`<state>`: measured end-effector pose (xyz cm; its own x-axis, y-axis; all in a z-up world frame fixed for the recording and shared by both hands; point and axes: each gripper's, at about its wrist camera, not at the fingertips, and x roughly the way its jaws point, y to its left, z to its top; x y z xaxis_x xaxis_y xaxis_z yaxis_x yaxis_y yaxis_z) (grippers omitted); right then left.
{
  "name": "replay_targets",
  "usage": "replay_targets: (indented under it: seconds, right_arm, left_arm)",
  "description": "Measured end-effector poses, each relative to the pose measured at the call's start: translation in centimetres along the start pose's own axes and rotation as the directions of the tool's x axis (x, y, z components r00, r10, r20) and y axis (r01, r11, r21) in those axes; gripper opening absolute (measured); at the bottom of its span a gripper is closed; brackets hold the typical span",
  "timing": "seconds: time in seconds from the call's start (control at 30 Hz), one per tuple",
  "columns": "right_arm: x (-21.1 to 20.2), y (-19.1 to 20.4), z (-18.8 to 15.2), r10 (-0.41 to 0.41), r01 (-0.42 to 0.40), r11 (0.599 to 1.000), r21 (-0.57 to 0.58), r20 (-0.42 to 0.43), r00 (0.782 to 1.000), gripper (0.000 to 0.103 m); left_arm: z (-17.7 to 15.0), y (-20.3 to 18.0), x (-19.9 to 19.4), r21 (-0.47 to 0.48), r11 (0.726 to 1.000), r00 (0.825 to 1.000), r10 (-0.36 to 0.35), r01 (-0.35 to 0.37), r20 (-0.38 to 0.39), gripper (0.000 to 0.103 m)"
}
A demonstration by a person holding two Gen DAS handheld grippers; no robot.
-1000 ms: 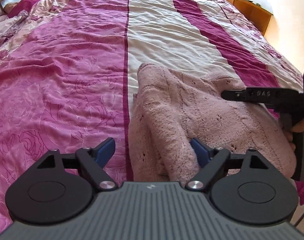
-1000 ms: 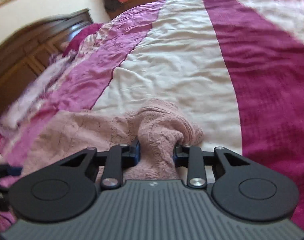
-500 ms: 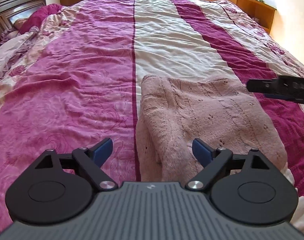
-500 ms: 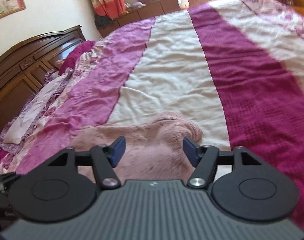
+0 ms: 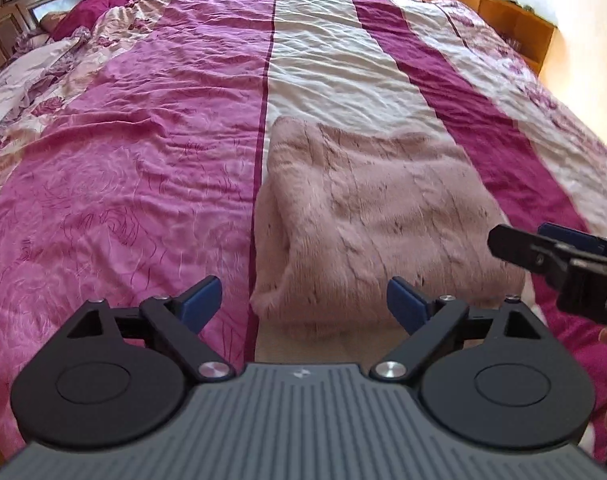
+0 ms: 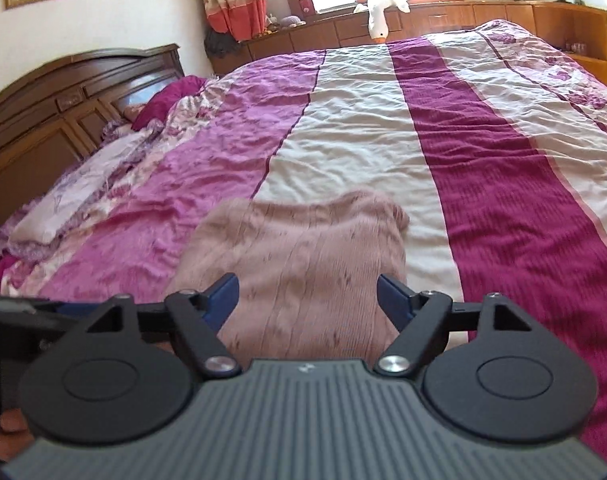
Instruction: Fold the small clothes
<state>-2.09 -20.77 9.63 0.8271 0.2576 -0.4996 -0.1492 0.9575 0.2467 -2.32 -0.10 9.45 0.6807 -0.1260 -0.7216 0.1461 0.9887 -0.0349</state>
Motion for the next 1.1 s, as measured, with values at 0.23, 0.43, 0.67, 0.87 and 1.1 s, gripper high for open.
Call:
replay_targets:
  seconds: [0.23,0.43,0.67,0.87,1.1]
  right_arm:
    - [-0.6,0.9,-2.7,-0.027,0.027,1.000,-0.002,-0.033,0.999,0.078]
    - [-0.8,0.7,-4.8,-0.071,0.072,0.997,0.034,-0.043,0.997,0.078]
    - [-0.1,0.0,-6.2,-0.080,0.085,0.995,0.059,-0.077,0.994,0.078]
    - [0.4,0.0,-6.5,-0.076,0.081,0.995,0.062,-0.091,0.993,0.078]
    - [0.6,-0.1,-6.8,-0.076,0.083,0.994,0.065,-0.103,0.992,0.078]
  left_arm:
    - [-2.1,-1.0,0.3,0.009,1.000,0.999,0.008,-0.008,-0.034,0.095]
    - [-3.4,-1.6,1.5,0.015,1.000,0.998,0.024,-0.023,-0.064,0.095]
    - [-4.3,-2.0,2.9,0.021,0.999,0.994,0.040,-0.038,-0.098,0.095]
    - [-4.3,-2.1,3.6,0.027,0.998,0.991,0.064,-0.061,-0.117,0.095]
    - [-4.7,-2.3,4.1,0.041,0.996,0.989,0.080,-0.075,-0.127,0.095]
